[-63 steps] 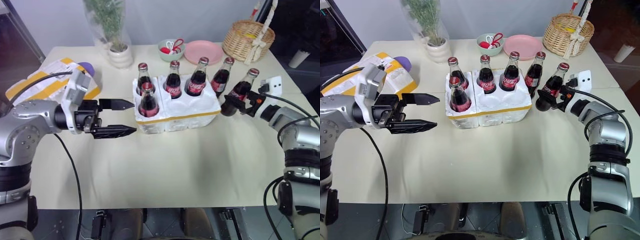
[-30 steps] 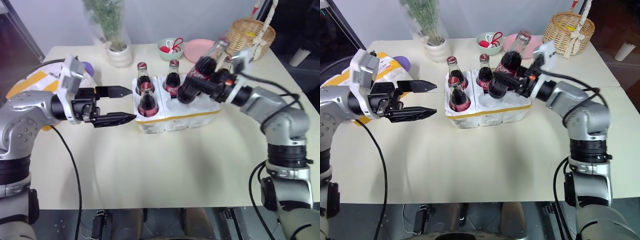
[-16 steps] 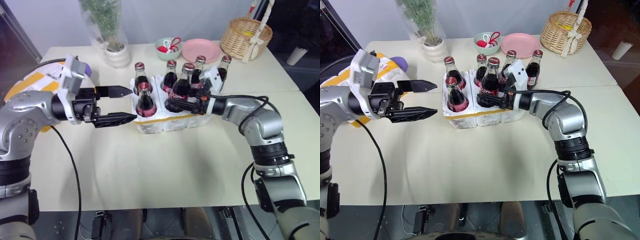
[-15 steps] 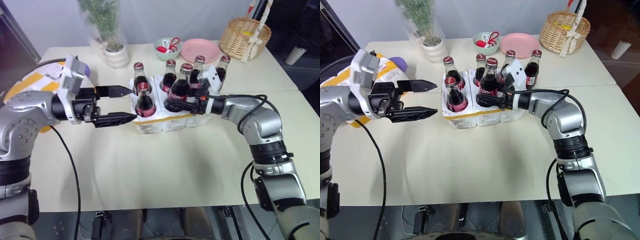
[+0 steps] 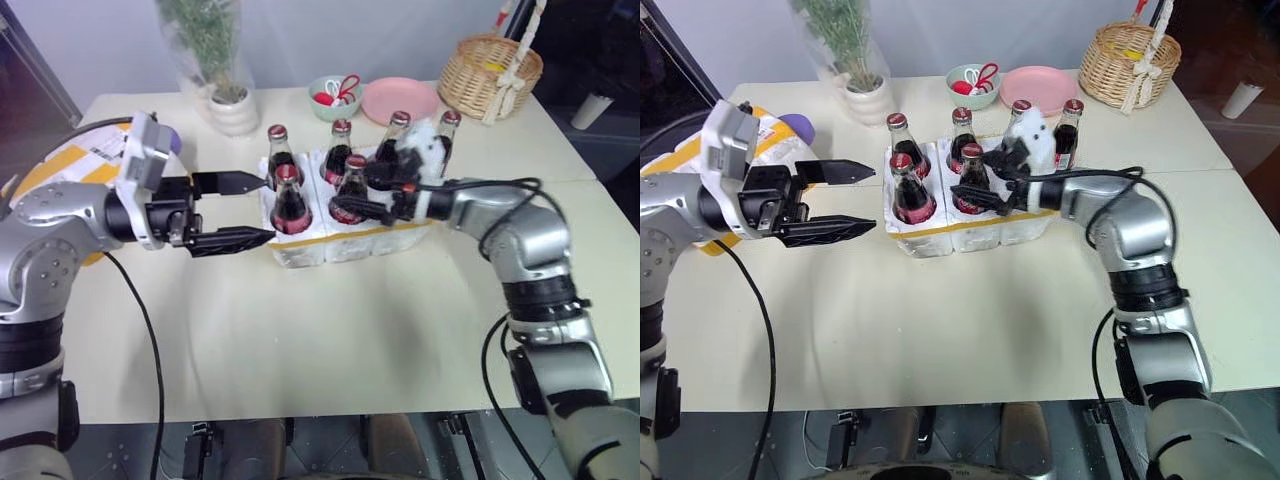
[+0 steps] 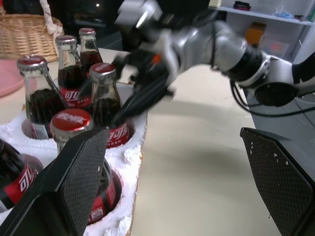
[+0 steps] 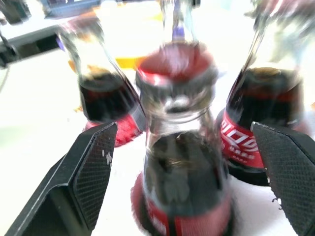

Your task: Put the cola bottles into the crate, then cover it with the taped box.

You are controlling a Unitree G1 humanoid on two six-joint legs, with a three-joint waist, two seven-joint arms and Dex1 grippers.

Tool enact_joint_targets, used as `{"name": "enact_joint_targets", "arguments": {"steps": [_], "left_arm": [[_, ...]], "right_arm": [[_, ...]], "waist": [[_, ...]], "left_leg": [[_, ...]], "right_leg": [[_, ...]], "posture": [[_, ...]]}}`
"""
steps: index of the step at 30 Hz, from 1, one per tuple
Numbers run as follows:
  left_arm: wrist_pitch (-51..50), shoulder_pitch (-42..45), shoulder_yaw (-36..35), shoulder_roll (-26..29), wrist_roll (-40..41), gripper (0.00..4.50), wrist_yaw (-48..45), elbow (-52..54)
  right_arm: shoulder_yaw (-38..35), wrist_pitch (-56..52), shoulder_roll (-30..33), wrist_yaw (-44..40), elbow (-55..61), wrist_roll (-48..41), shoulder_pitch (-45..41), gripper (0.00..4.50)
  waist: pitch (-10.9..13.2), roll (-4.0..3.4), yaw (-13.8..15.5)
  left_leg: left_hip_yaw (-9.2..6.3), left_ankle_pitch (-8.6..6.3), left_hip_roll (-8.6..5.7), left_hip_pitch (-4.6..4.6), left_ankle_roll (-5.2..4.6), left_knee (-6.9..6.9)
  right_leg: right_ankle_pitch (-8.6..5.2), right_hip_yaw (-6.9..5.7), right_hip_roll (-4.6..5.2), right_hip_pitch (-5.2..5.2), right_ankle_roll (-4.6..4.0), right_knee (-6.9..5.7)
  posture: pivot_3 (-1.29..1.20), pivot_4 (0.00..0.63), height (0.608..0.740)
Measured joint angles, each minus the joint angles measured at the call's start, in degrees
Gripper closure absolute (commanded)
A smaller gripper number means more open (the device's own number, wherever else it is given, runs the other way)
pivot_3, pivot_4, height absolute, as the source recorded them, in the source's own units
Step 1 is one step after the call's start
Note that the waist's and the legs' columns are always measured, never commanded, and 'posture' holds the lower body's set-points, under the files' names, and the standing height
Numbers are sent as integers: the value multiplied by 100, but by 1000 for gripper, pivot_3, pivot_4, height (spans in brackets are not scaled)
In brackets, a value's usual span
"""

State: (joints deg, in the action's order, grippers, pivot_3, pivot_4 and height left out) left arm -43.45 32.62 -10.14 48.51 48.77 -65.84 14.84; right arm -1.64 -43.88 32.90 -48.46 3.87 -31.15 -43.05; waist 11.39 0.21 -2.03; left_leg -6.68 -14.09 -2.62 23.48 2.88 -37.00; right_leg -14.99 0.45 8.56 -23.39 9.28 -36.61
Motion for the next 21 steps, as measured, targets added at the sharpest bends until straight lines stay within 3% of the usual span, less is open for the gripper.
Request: {"name": "enact_joint_targets", "arguments": {"steps": [4, 8, 13, 21], "left_arm": [[0, -33, 9, 35, 0, 0, -9, -14], [0, -20, 11, 37, 2, 0, -18, -22], [4, 103, 38, -45, 2, 0, -5, -20], [15, 156, 55, -64, -39, 0, -18, -33]], "right_arm": [[-1078, -653, 775, 62, 698, -592, 616, 60], [-1596, -702, 1286, 263, 784, -507, 1222, 60], [-1551, 162, 1166, 772, -61, 184, 1286, 60], [-1096, 1230, 609, 972, -1803, 843, 470, 60]], "waist": [[0, 2, 24], [0, 3, 0], [0, 3, -50], [0, 3, -48]], "left_leg": [[1, 0, 0, -1, -1, -2], [3, -1, 0, -5, -1, -2], [5, 0, 1, -8, -1, -2], [6, 0, 1, -7, 0, -1]], "right_leg": [[0, 0, 0, 4, 0, 2], [0, 1, 0, 6, 0, -1], [0, 5, -1, 4, 0, -6], [0, 6, -1, 2, 0, -4]], "posture": [[0, 150, 737], [0, 150, 737], [0, 150, 737], [0, 150, 737]]}}
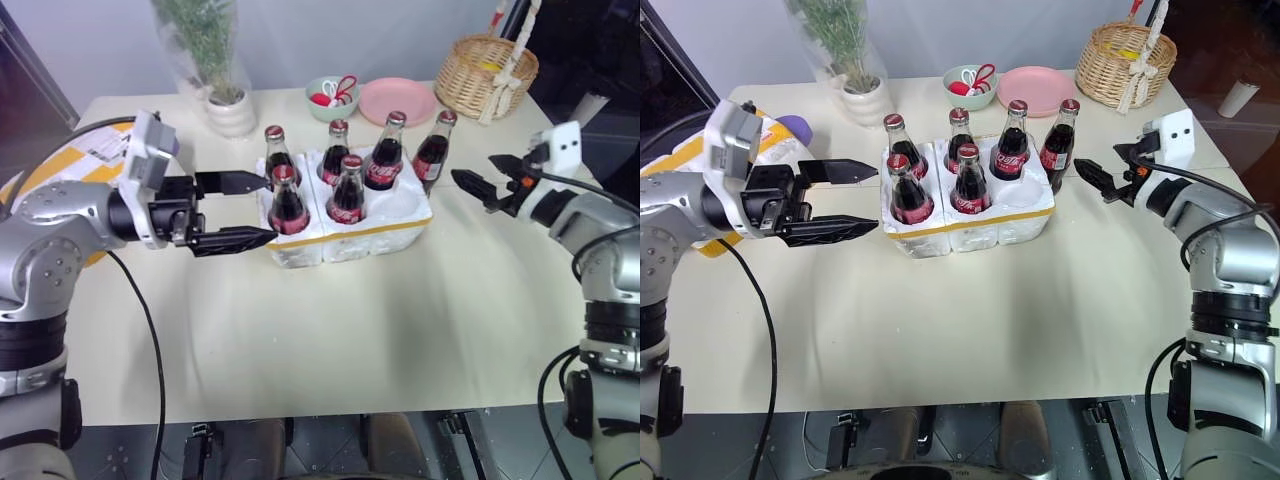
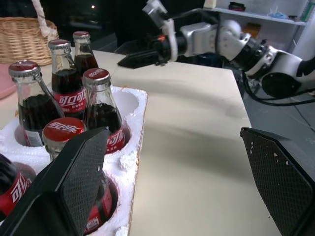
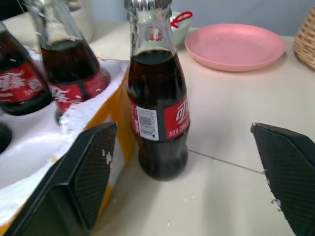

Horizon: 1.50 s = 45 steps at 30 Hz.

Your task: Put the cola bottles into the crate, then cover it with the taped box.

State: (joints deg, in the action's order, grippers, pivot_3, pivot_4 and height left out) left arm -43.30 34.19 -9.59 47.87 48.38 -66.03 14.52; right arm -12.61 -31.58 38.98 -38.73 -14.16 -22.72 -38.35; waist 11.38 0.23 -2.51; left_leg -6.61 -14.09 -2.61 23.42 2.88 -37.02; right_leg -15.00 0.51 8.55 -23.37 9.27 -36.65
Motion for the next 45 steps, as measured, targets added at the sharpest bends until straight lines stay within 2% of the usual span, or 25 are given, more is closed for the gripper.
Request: {"name": "enact_joint_targets", "arguments": {"steps": [13, 25, 28, 30, 35, 39, 45], "left_arm": [[8, 11, -3, -3, -28, 0, 66, 66], [7, -30, -23, 2, -24, 0, 134, 138], [7, -30, -23, 2, -25, 0, 141, 138], [8, -30, -23, 2, -25, 0, 143, 137], [10, -30, -23, 2, -28, 0, 145, 137], [11, -27, -22, 1, -28, 0, 148, 129], [10, -44, -36, 13, -22, 0, 153, 132]], "right_arm": [[656, 1004, -446, -217, -1697, 689, -888, 60], [695, 1956, -958, -124, -3617, 1123, -1758, 60], [646, 2150, -1061, -66, -4030, 1131, -1974, 907], [637, 2217, -1092, -96, -4142, 1132, -2040, 1790], [532, 2235, -1091, -248, -4068, 1098, -1957, 1777], [426, 2181, -980, -370, -3499, 1007, -1573, 1777], [95, 1629, -218, -394, -1498, 761, -919, 1777]], "waist": [[0, 0, -9], [0, 0, -40], [0, 0, -56], [0, 0, -66], [0, 0, -76], [1, -2, -70], [8, -13, -4]], "left_leg": [[-1, 1, 0, 0, 1, 2], [-1, 9, 0, -1, 16, 4], [-1, 17, 0, 0, 30, 5], [-1, 17, 0, 0, 30, 5], [-1, 17, 0, 0, 31, 9], [-1, 18, -1, 4, 32, 10], [0, 17, -2, 7, 29, 10]], "right_leg": [[0, 0, -1, -2, 0, 0], [0, 0, -2, -2, 0, 0], [0, 1, -2, -2, 0, 1], [0, 1, -1, -2, 0, 1], [0, 1, -2, -4, 0, 1], [0, 1, 1, -6, 0, 1], [0, 3, 1, -11, 1, 1]], "posture": [[0, 150, 737], [0, 150, 737], [0, 150, 737], [0, 150, 737], [0, 150, 737], [0, 150, 737], [0, 150, 737]]}}
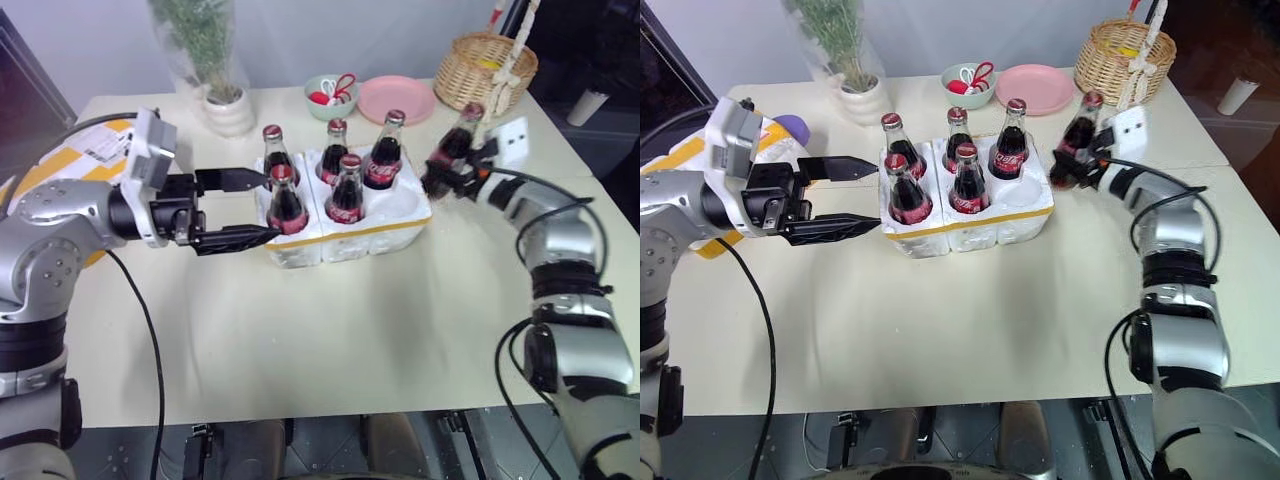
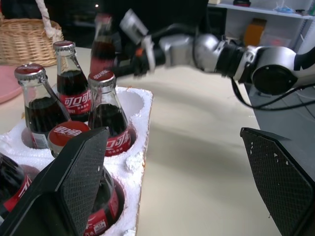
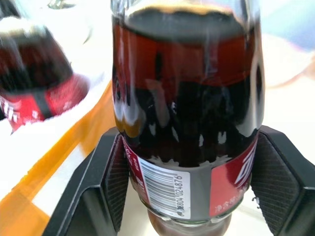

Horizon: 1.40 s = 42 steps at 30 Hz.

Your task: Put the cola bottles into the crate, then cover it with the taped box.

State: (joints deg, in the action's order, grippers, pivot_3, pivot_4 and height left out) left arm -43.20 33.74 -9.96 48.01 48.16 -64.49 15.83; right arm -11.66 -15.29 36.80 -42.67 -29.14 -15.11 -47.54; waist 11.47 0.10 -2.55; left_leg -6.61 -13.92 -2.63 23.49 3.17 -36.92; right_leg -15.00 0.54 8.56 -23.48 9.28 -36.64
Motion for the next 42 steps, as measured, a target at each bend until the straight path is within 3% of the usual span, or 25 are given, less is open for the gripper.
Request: {"name": "enact_joint_targets", "arguments": {"steps": [4, 10, 22, 30, 42], "left_arm": [[0, 8, 6, -8, 3, 0, -12, -1], [58, 45, 24, -48, -30, 0, -53, -167], [218, 114, 135, -121, -154, 0, -133, -343], [227, 69, 128, -103, -152, 0, -122, -342], [228, 46, 121, -101, -149, 0, -44, -340]], "right_arm": [[-460, -1210, 494, -62, 1892, -835, 179, 1777], [-673, -2529, 506, 95, 3075, -1774, 281, 1777], [69, -3008, 22, 117, 3482, -1960, 693, 1777], [396, -3096, 113, -244, 3913, -2145, 708, 1777], [634, -2603, 69, -208, 2733, -1557, 647, 1777]], "waist": [[2, -3, -21], [1, -1, 9], [1, 1, -9], [2, 4, 19], [0, 9, 15]], "left_leg": [[1, -14, 2, -2, -25, 0], [0, -14, 3, -6, -25, -9], [0, -14, 2, -2, -25, -10], [0, -14, 1, -1, -25, -12], [0, -14, 1, -3, -25, -12]], "right_leg": [[0, 2, -2, -2, 0, -3], [0, 2, -2, 7, 0, -6], [0, 3, -2, -2, 0, -15], [0, 2, 0, 1, 0, -14], [0, 2, -1, 1, -1, -15]], "posture": [[0, 150, 737], [0, 150, 737], [0, 150, 737], [0, 150, 737], [0, 150, 737]]}}
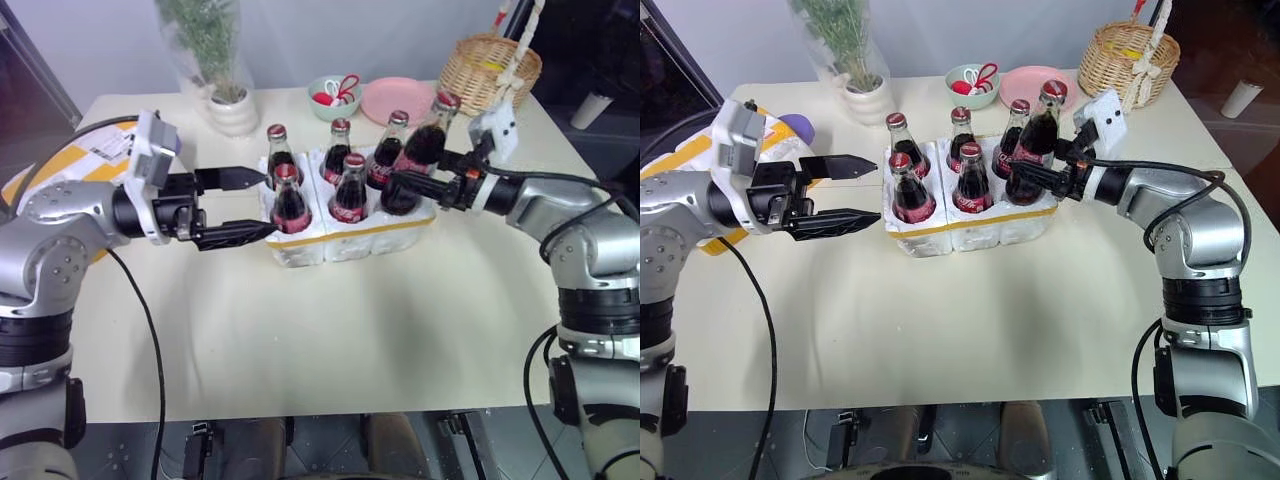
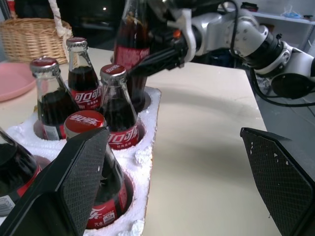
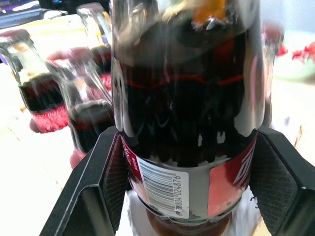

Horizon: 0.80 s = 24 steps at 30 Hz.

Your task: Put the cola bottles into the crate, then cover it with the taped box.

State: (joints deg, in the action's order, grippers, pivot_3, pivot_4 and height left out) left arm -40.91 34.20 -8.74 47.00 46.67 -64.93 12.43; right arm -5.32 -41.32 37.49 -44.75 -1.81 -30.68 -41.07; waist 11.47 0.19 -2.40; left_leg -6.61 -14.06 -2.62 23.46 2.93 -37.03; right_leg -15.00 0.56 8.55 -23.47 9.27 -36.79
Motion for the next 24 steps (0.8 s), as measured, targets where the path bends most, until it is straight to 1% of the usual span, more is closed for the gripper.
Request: {"name": "enact_joint_targets", "arguments": {"steps": [8, 10, 11, 12, 16, 19, 22, 23, 24], "left_arm": [[21, 0, 0, 3, -3, 0, 0, 0], [47, 0, 1, 4, -33, 0, -22, -1], [62, 0, 1, 10, -50, 0, -31, -6], [96, 0, 1, 14, -87, 0, -37, -20], [202, -42, 6, 61, -246, 0, -47, -18], [341, -273, 5, 237, -486, 0, 11, -10], [555, -582, -109, 421, -839, 0, 245, 3], [580, -665, -217, 494, -915, 0, 321, -1], [581, -834, -501, 659, -929, 0, 388, 23]], "right_arm": [[166, -72, 110, -287, -75, 93, 115, 1777], [287, -72, 107, -268, -75, 204, 118, 755], [326, -84, 107, -267, -77, 256, 118, 473], [425, -94, 107, -271, -84, 335, 118, 49], [458, -110, 153, -312, -86, 349, 117, 49], [346, -263, 387, -466, -37, 249, 129, 49], [-38, -479, 755, -700, 263, -41, 180, 49], [-194, -534, 894, -769, 366, -144, 183, 49], [-455, -635, 1114, -906, 498, -340, 204, 49]], "waist": [[0, 0, 14], [0, 0, 14], [0, 0, 16], [0, 0, 11], [0, 0, 4], [0, 0, 5], [1, 1, 12], [1, 1, 13], [1, 3, 11]], "left_leg": [[0, 0, 0, 0, 0, -1], [0, 0, 0, 0, 0, -1], [0, 0, 0, 0, 0, -1], [0, 0, -1, 0, 0, -1], [0, 0, 0, -1, 0, -1], [0, 0, 0, 0, 0, 0], [0, 0, 0, 0, 0, 1], [0, 0, 0, -1, -1, 1], [0, -1, 1, 0, -1, 3]], "right_leg": [[0, 0, 0, 1, 0, 1], [0, 0, 0, 1, 0, 1], [0, -1, 0, 2, 0, 1], [0, 0, 0, 2, 0, 2], [0, 0, 0, 3, 0, 2], [0, 0, 0, 2, 0, 3], [0, 0, 0, 2, 0, 4], [0, 0, 0, 2, 0, 4], [0, 0, 0, 2, 0, 5]], "posture": [[0, 150, 737], [0, 150, 737], [0, 150, 737], [0, 150, 737], [0, 150, 737], [0, 150, 737], [0, 150, 737], [0, 150, 737], [0, 150, 737]]}}
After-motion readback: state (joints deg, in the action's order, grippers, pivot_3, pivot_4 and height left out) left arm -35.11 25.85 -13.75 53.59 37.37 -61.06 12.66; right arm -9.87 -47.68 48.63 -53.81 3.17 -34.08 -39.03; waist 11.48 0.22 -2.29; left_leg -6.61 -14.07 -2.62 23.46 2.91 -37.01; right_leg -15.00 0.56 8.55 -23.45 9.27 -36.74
